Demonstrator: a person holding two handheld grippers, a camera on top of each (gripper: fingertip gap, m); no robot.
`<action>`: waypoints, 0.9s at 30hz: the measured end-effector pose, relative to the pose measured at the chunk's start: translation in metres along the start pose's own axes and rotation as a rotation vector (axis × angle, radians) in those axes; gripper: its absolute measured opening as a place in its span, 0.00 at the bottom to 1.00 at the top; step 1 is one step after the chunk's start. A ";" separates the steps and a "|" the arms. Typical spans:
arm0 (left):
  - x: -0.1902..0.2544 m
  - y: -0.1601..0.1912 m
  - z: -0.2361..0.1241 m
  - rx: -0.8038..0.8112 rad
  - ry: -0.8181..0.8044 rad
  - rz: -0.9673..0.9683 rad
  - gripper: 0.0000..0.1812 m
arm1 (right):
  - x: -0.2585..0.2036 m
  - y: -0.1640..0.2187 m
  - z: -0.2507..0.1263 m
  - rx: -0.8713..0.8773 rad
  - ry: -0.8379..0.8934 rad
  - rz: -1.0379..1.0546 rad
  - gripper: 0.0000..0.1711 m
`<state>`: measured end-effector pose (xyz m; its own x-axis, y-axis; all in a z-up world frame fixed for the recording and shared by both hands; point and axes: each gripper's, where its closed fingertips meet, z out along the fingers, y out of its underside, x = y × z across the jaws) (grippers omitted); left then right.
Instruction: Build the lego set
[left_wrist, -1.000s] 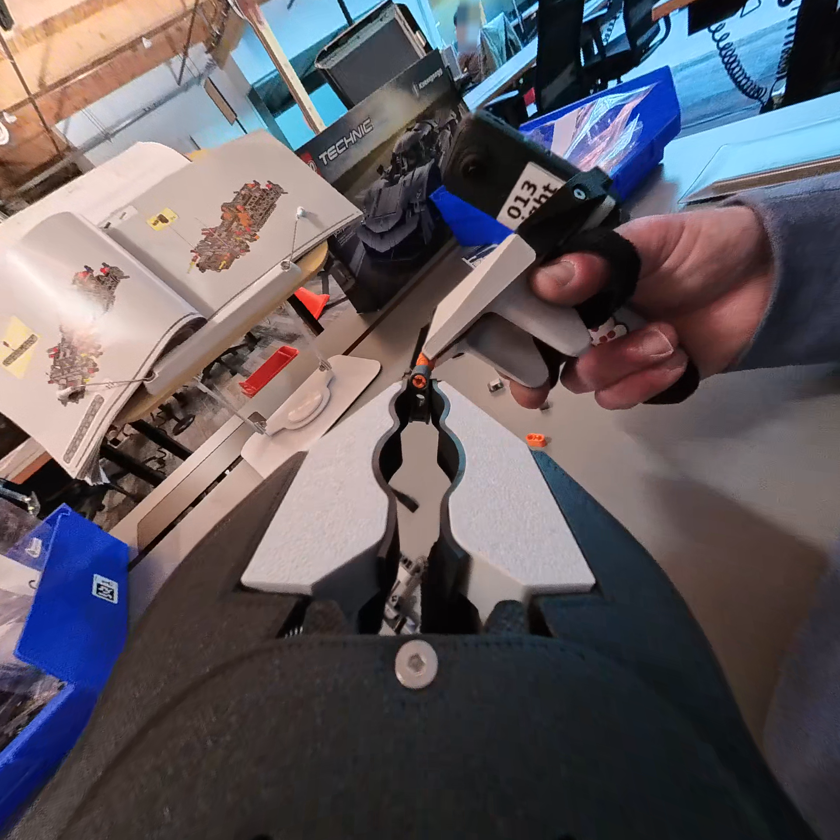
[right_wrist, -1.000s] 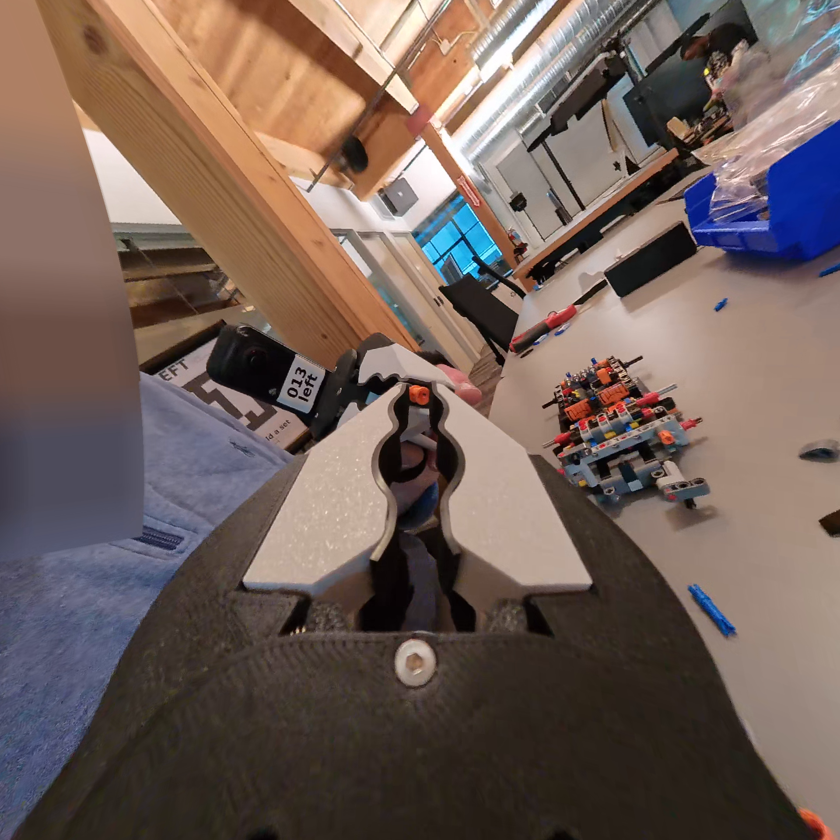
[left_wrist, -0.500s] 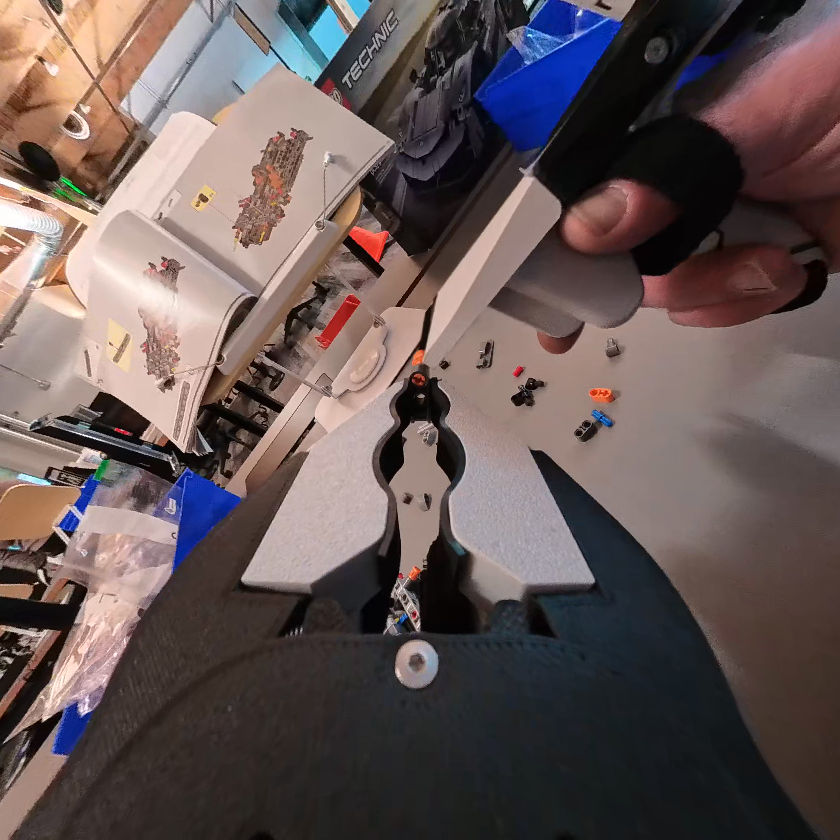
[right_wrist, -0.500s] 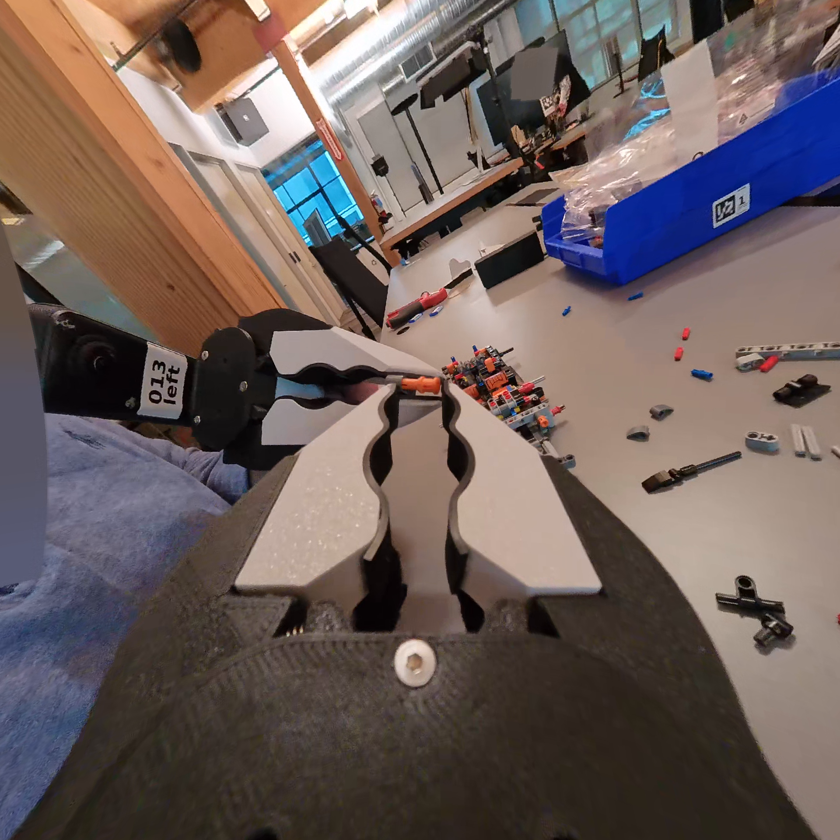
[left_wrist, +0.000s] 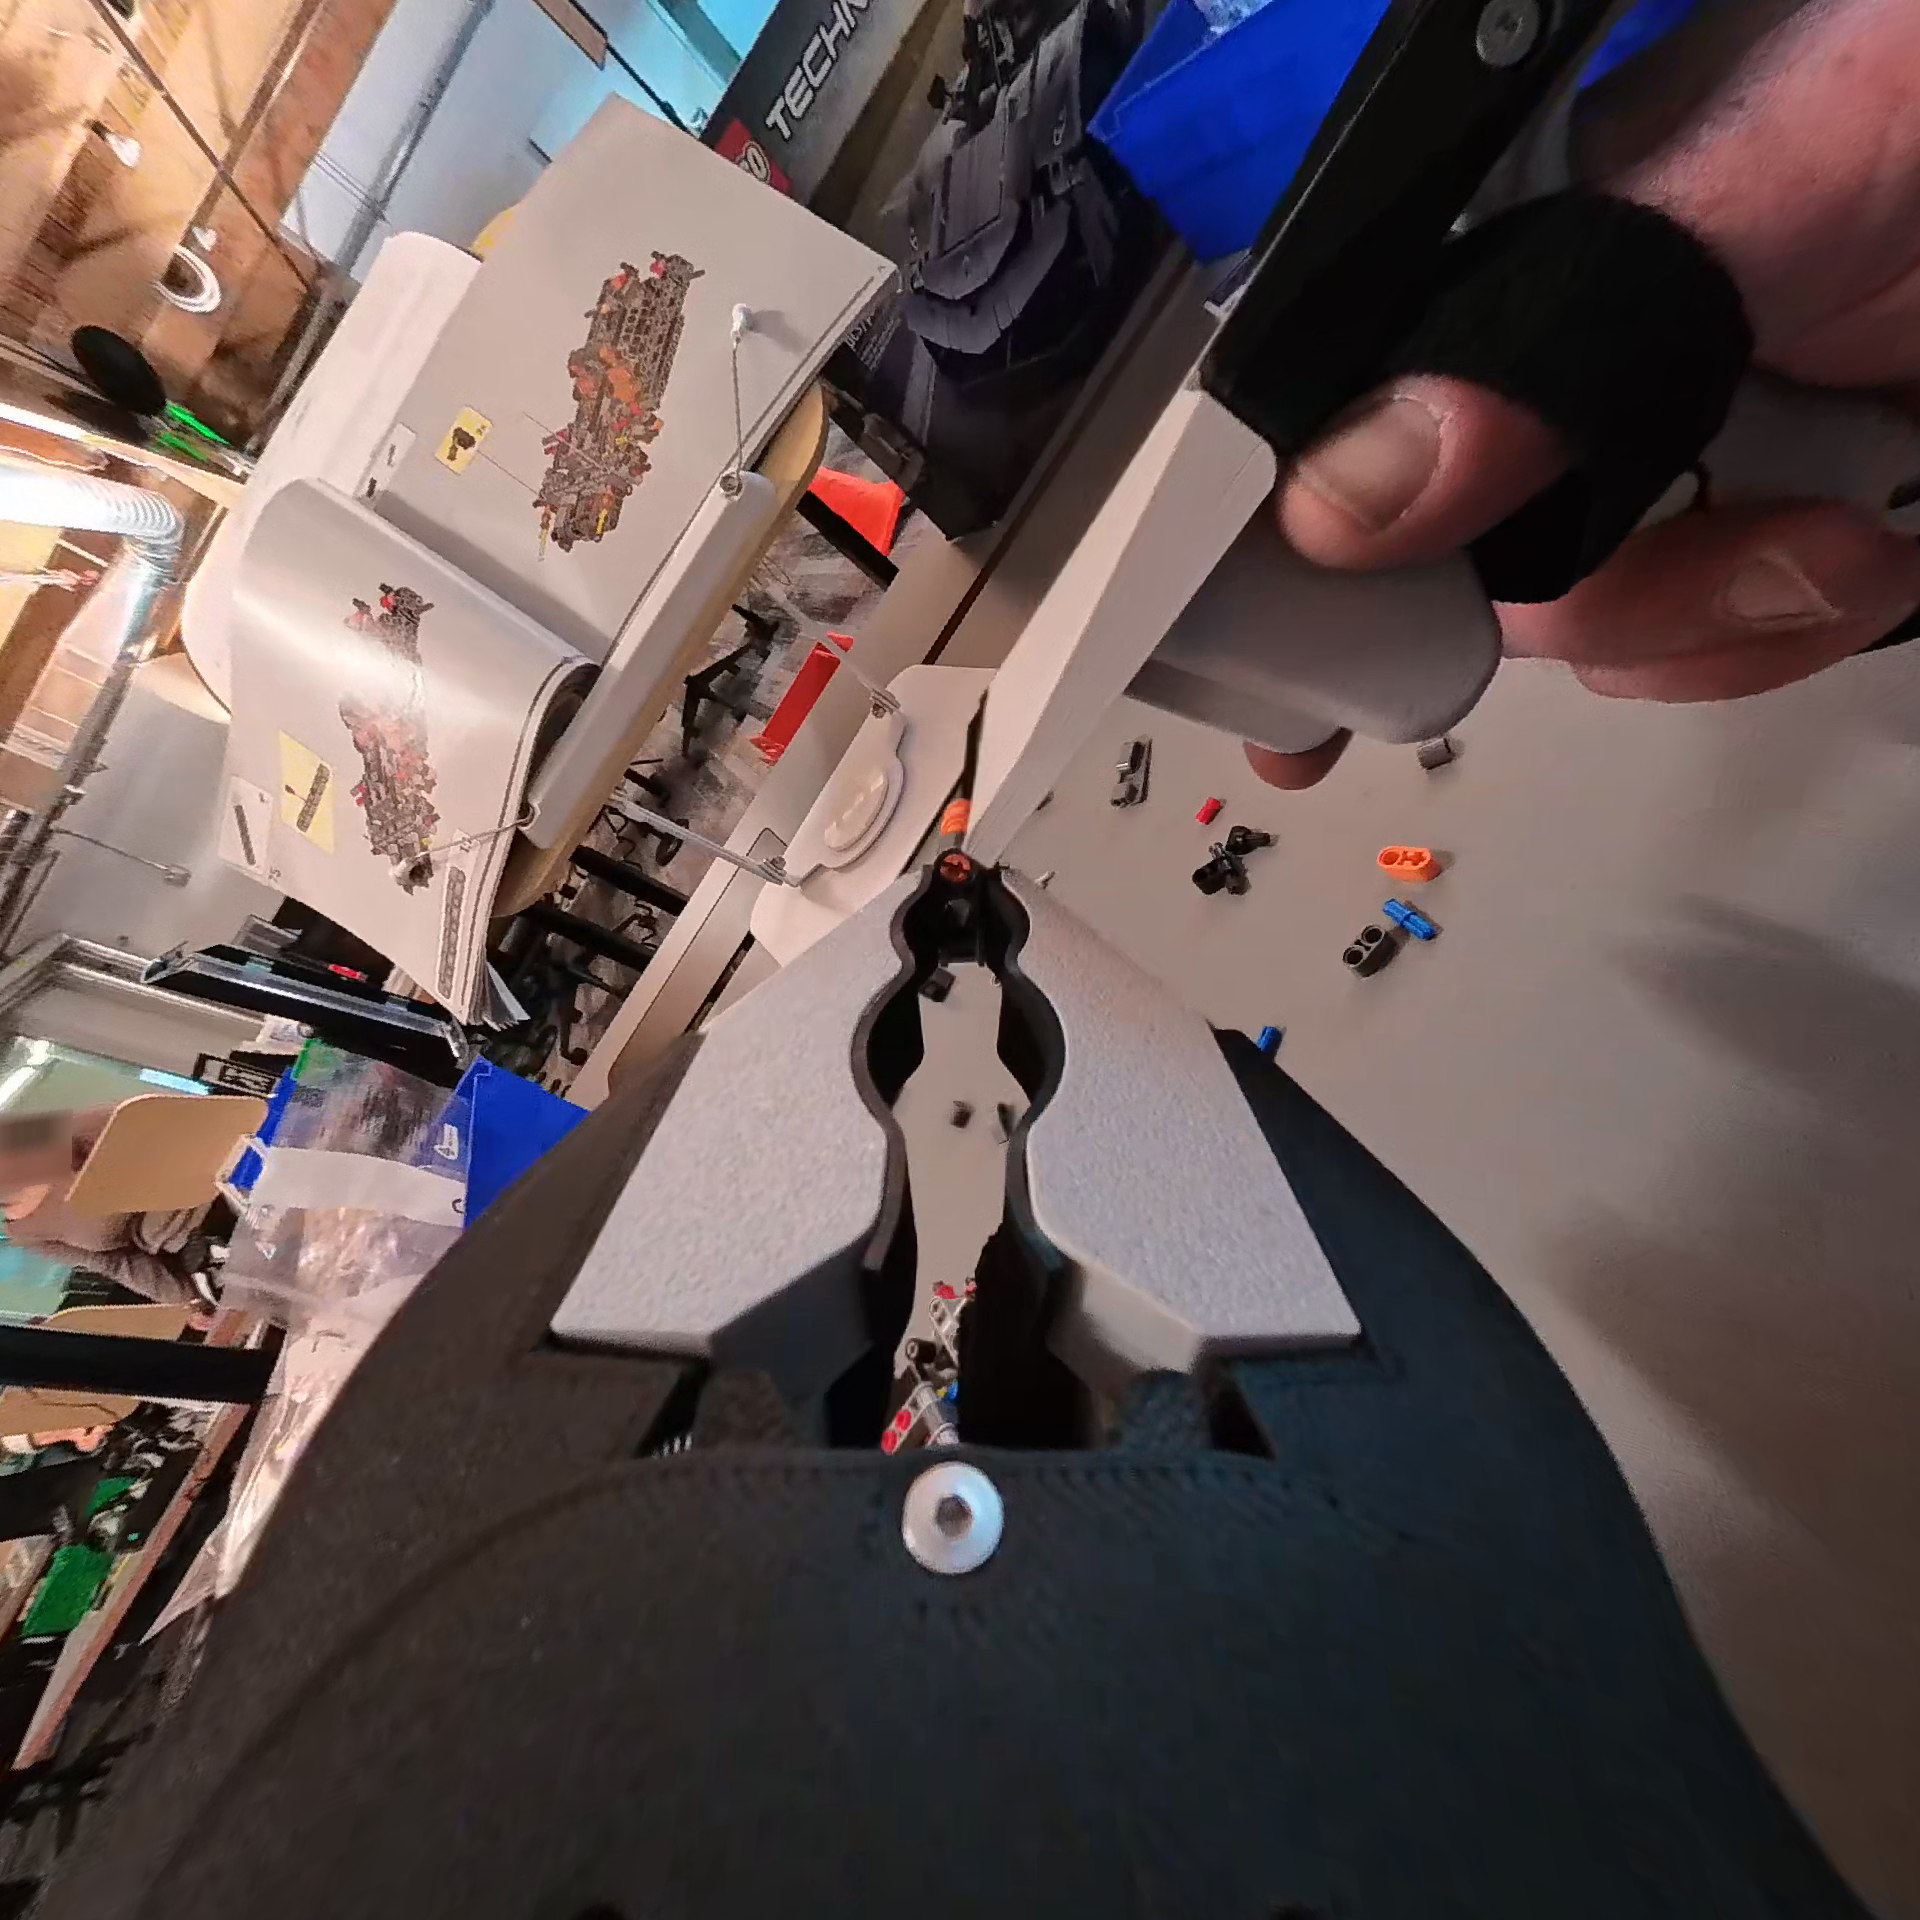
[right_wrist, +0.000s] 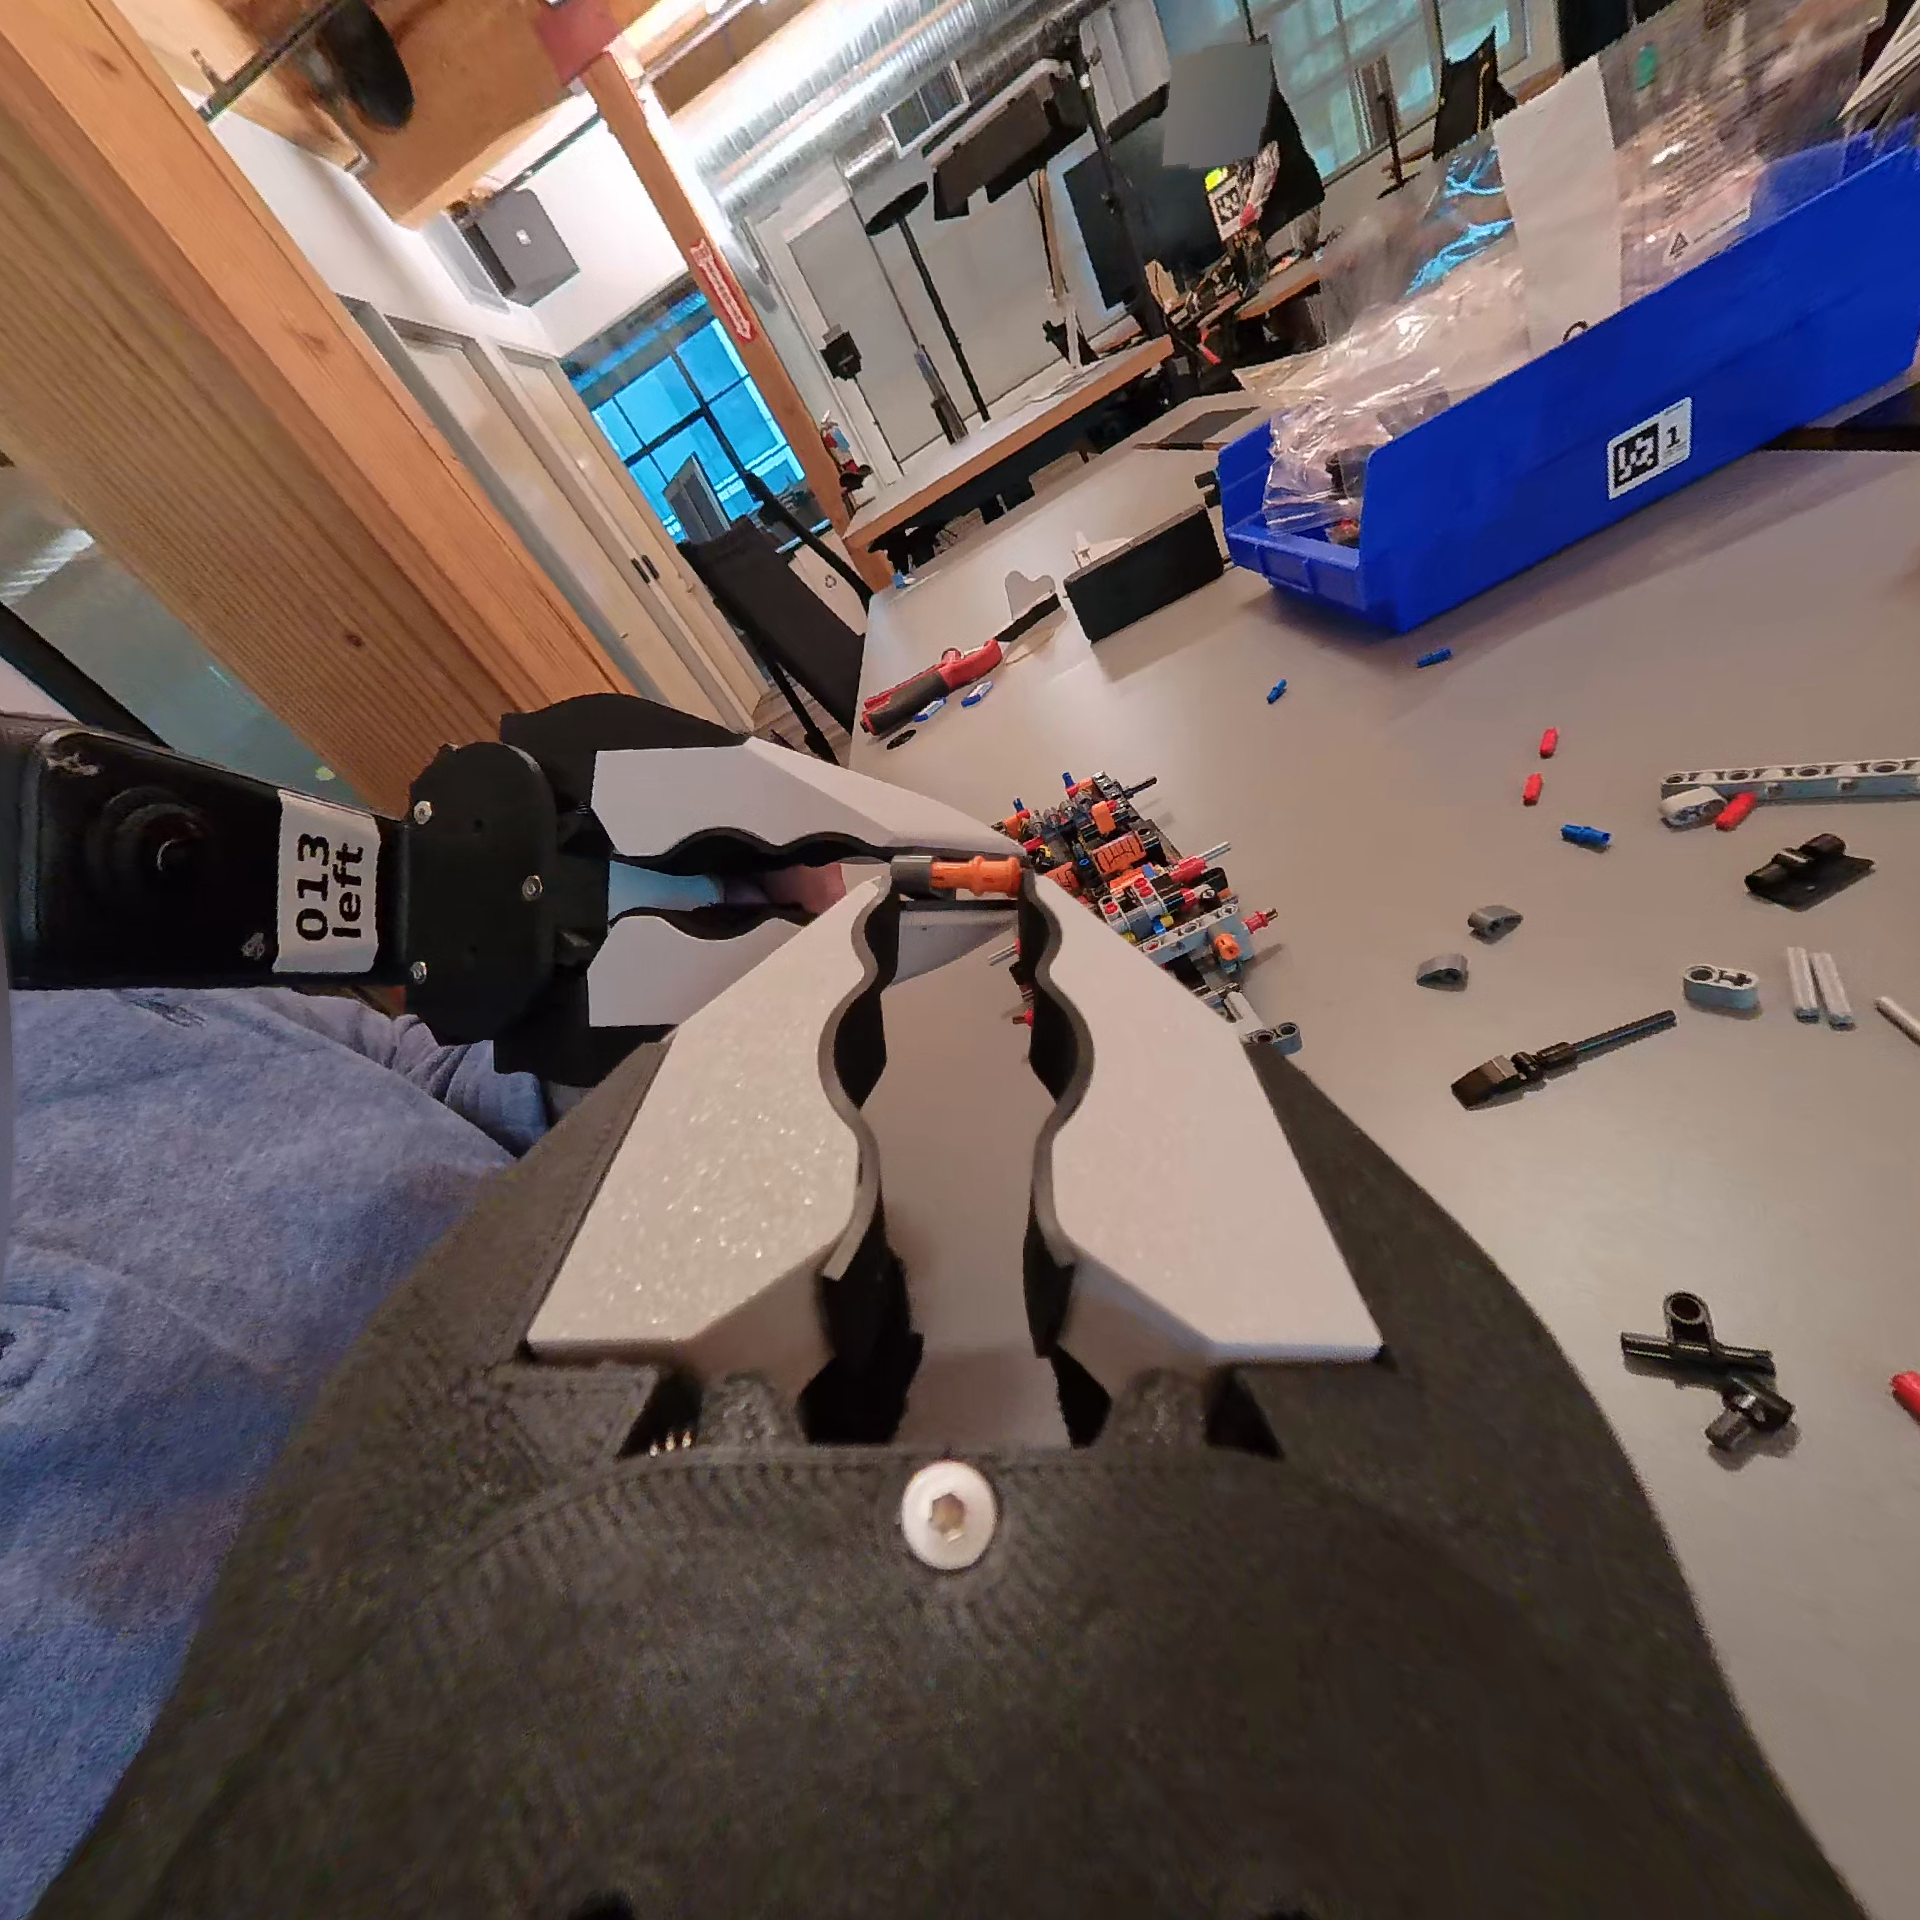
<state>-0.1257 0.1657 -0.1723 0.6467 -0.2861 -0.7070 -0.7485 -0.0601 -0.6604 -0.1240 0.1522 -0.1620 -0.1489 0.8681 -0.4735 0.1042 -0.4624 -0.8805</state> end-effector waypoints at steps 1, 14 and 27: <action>0.000 0.000 0.000 0.000 0.001 -0.003 0.03 | 0.000 0.000 0.000 -0.001 -0.002 0.004 0.12; 0.002 0.003 0.002 -0.036 -0.014 0.039 0.03 | 0.002 0.003 0.000 -0.015 0.020 -0.005 0.12; 0.002 0.004 0.004 -0.052 -0.017 0.036 0.03 | 0.003 0.003 0.001 -0.022 0.021 -0.031 0.11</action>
<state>-0.1268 0.1686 -0.1771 0.6214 -0.2725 -0.7346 -0.7776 -0.0997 -0.6208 -0.1250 0.1532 -0.1657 -0.1321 0.8854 -0.4456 0.1210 -0.4318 -0.8938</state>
